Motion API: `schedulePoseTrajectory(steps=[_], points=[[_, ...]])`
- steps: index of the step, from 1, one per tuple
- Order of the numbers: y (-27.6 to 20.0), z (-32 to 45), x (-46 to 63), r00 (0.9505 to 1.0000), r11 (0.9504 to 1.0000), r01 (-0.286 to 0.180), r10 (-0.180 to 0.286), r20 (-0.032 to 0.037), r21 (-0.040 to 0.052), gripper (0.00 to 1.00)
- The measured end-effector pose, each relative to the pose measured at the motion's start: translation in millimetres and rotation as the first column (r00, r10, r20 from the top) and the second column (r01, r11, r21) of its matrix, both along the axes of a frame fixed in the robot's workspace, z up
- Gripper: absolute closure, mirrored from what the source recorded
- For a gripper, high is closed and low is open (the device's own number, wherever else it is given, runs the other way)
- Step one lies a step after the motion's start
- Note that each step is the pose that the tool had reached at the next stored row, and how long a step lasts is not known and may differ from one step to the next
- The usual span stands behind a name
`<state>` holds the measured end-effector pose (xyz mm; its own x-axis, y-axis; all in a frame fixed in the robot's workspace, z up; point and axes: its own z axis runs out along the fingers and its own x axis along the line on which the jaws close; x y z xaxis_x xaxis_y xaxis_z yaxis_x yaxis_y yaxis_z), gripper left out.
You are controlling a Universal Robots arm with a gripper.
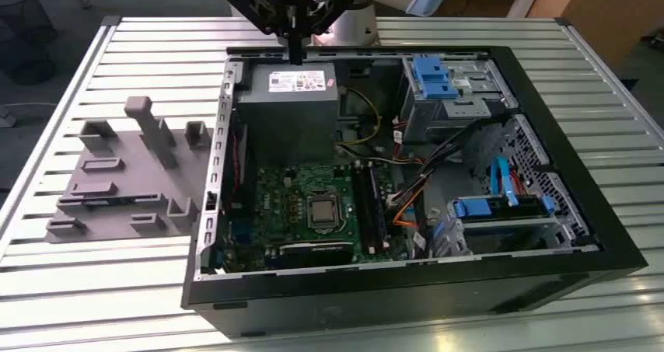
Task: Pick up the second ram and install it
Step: 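Reach for the second ram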
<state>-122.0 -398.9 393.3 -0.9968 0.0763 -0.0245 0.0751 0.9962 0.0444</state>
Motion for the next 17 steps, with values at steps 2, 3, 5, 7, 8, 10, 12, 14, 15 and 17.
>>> schedulePoseTrajectory(steps=[2,3,5,7,8,10,12,14,15,17], points=[[0.0,0.0,0.0,1.0000,1.0000,0.000,0.000,0.0000,0.0000,0.89],[0.0,0.0,0.0,1.0000,1.0000,0.000,0.000,0.0000,0.0000,0.89],[0.0,0.0,-0.1,1.0000,1.0000,0.000,0.000,0.0000,0.0000,0.89],[0.0,0.1,-0.6,1.0000,1.0000,0.000,0.000,-0.0001,-0.0001,0.89],[0.0,0.0,-1.0,1.0000,1.0000,0.000,0.000,0.0000,-0.0001,0.89],[0.0,0.0,-2.4,1.0000,1.0000,0.000,0.000,0.0001,0.0001,0.89],[0.0,0.0,-4.3,1.0000,1.0000,0.000,0.000,0.0000,0.0000,0.89],[0.0,0.0,-5.9,1.0000,1.0000,0.000,0.000,0.0000,0.0000,0.89],[0.0,0.0,-6.5,1.0000,1.0000,0.000,0.000,0.0000,0.0000,0.89],[0.0,0.0,-7.4,1.0000,1.0000,0.000,0.000,-0.0001,-0.0001,0.89]])
